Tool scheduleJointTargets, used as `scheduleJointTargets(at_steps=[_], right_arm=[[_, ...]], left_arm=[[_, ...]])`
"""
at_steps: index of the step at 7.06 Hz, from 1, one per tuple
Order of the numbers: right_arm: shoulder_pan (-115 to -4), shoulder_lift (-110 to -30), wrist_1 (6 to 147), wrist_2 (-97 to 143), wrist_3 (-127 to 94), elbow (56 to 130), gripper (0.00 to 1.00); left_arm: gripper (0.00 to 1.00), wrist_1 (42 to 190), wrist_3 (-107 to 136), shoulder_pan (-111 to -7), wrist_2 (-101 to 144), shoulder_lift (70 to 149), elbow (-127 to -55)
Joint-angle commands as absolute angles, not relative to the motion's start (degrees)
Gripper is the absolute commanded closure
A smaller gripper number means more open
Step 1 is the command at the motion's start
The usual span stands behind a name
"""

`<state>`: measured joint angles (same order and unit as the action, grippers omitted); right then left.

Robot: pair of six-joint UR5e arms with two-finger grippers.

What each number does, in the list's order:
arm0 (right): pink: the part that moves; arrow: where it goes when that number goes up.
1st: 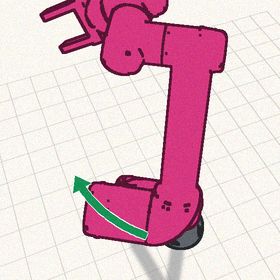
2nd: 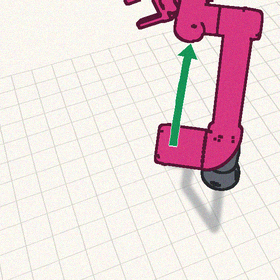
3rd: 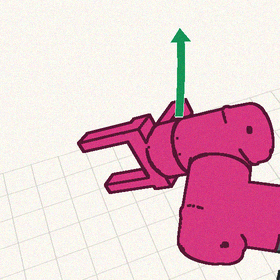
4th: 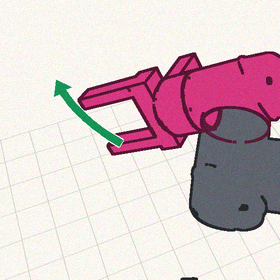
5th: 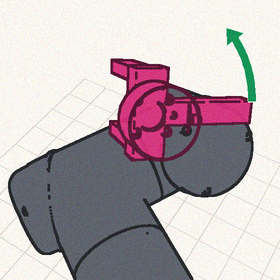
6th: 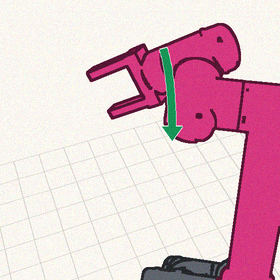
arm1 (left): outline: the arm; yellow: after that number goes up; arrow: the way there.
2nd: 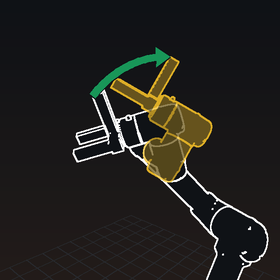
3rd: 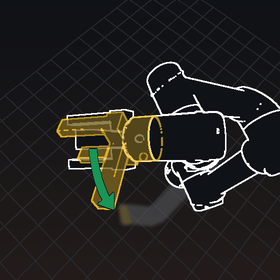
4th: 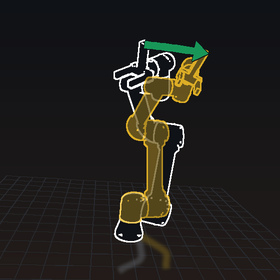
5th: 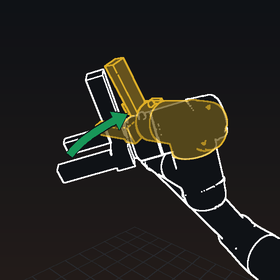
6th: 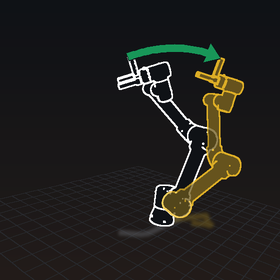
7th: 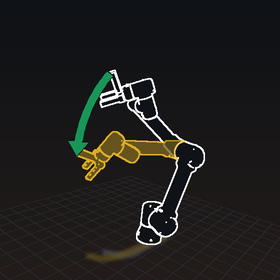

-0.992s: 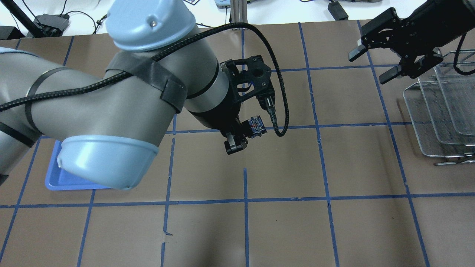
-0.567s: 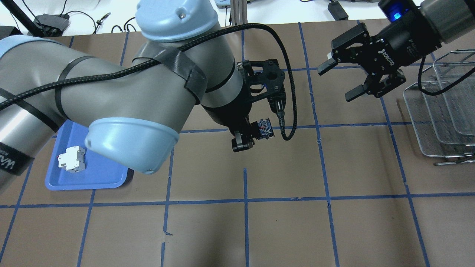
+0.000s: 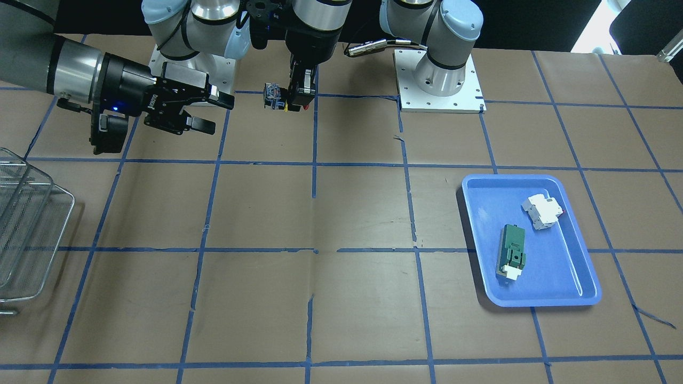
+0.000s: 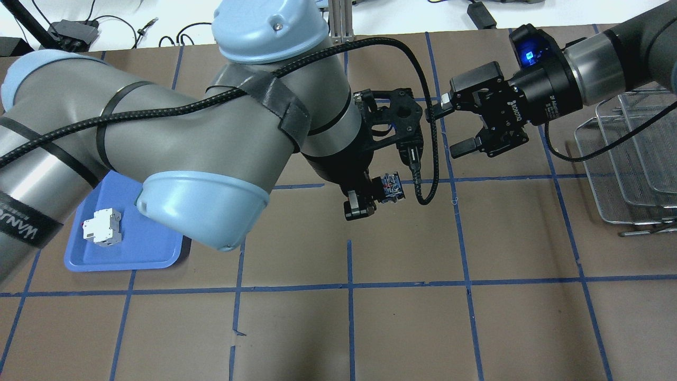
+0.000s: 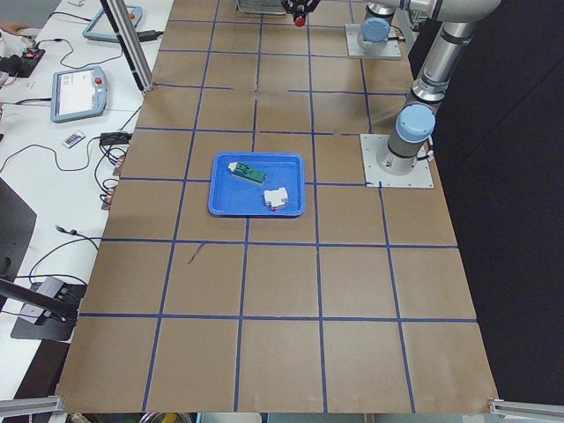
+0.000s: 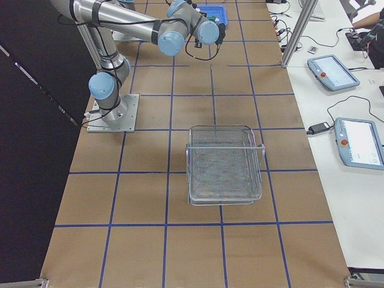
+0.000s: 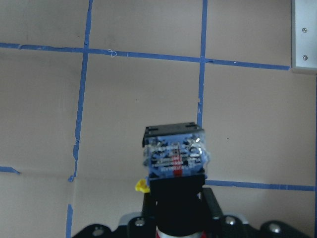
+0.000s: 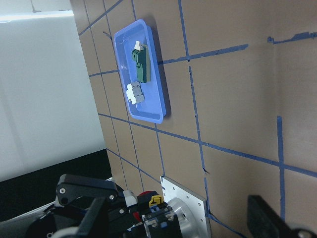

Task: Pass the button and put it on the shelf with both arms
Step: 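Reach the open right gripper toward the button held by the left gripper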

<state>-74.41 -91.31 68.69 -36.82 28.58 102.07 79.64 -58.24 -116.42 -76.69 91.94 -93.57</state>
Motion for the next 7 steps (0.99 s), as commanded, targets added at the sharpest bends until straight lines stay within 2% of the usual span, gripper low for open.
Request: scheduleJointTargets(at_steps=[1, 3, 5, 7], right_arm=[[-74.27, -93.76, 65.07, -36.04, 35.24, 106.34, 0.00], [-74.45, -96.33, 57.44, -35.95, 35.59, 108.36, 0.00], [-74.62, -99.31, 57.56, -34.03, 33.50, 108.72, 0.00], [-74.79, -99.05, 58.44, -32.34, 36.37, 110.29, 0.00]], left_arm=[[1.00, 79.63, -58.10, -116.46, -76.55, 92.02, -93.52], [1.00, 79.63, -57.92, -116.46, -76.47, 92.11, -93.60], [1.00, 79.54, -57.66, -116.46, -76.46, 92.28, -93.61], [1.00, 79.54, -57.57, -116.46, -76.46, 92.29, -93.60]])
